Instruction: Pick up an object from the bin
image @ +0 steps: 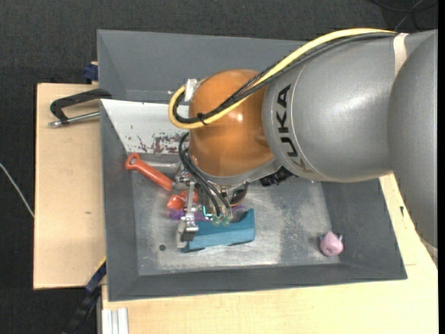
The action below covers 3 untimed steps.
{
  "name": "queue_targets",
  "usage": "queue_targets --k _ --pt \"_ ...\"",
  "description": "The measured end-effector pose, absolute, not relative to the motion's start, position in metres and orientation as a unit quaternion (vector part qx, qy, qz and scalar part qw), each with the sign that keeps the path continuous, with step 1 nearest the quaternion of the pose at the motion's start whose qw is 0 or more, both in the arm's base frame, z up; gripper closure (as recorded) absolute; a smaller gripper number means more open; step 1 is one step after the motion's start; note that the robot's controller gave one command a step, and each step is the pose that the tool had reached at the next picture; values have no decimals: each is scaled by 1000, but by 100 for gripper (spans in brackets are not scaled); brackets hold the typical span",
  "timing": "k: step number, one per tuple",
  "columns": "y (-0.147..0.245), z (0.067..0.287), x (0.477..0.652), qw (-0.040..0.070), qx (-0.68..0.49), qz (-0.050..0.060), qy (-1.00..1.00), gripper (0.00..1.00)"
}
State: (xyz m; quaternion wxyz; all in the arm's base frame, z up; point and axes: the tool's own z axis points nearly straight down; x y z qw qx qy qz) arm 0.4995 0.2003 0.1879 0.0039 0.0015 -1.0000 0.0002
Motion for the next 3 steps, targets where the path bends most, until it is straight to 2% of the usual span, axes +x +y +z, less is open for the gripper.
queue_targets --k 2,3 --pt "199 190 502 -2 1 -1 -1000 0" --pt "207 146 495 3 49 1 -999 0"
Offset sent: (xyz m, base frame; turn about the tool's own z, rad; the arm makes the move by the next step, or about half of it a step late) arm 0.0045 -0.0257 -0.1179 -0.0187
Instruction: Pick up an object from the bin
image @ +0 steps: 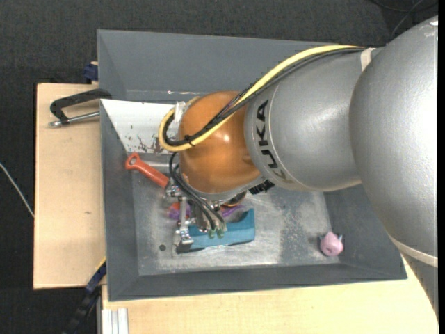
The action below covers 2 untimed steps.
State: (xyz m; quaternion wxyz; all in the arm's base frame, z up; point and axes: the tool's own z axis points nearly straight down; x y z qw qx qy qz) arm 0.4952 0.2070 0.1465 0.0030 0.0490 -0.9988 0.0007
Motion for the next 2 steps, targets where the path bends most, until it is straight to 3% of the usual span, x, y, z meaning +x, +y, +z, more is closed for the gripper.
queue_targets --k 1,2 --pt "173 141 531 -3 0 -2 -1000 0" --pt "174 76 512 -11 92 -4 -996 100"
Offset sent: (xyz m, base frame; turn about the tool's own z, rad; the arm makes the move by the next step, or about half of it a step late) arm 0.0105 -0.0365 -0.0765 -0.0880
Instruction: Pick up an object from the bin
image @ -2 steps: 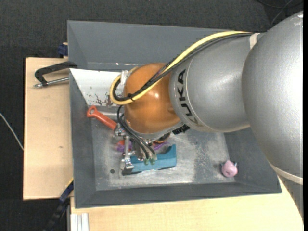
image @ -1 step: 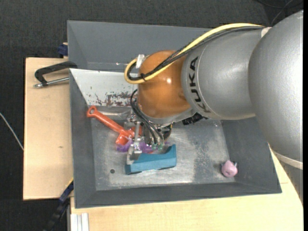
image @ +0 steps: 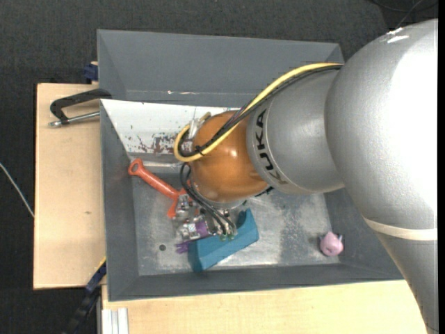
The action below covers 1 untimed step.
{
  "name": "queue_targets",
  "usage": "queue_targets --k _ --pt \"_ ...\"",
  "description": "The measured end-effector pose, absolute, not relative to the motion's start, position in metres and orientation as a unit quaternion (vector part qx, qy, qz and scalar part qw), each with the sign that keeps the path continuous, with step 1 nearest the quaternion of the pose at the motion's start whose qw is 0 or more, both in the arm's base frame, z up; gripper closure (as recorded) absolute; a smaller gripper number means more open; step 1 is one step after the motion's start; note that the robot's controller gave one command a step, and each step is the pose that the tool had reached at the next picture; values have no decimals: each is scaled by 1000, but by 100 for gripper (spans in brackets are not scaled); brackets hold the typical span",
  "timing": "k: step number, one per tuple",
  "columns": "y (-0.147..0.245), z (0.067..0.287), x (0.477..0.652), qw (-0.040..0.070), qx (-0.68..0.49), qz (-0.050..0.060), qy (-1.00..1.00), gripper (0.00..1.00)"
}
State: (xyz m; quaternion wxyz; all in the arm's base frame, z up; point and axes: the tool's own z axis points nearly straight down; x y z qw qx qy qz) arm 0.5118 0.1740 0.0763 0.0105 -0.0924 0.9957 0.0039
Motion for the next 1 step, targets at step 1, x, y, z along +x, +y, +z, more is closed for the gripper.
queue_targets --k 1 --pt "174 76 512 10 -92 4 996 100"
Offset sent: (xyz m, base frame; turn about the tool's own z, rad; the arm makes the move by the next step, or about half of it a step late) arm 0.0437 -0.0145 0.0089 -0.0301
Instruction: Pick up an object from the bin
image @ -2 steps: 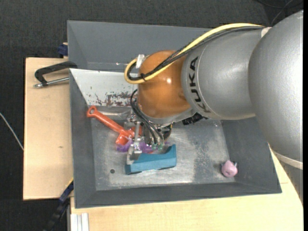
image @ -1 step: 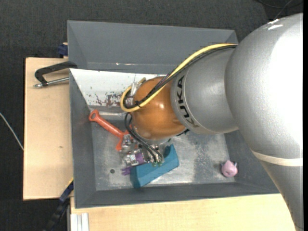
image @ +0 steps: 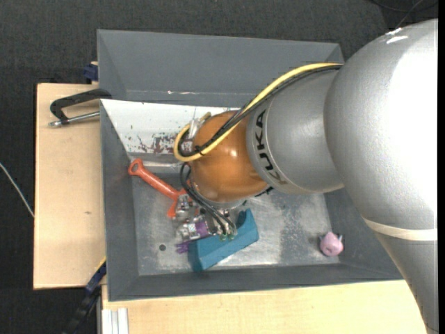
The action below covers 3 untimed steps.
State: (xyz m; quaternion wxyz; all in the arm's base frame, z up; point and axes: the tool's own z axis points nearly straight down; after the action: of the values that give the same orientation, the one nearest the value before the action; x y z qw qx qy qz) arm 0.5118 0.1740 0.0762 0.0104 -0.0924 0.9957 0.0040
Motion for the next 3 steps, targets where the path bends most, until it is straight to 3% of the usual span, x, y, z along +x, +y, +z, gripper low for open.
queue_targets --k 1,2,3 --pt "166 82 541 2 -104 2 995 100" --pt "175 79 537 5 -140 0 990 100" --pt "172 116 537 -1 -150 1 989 100"
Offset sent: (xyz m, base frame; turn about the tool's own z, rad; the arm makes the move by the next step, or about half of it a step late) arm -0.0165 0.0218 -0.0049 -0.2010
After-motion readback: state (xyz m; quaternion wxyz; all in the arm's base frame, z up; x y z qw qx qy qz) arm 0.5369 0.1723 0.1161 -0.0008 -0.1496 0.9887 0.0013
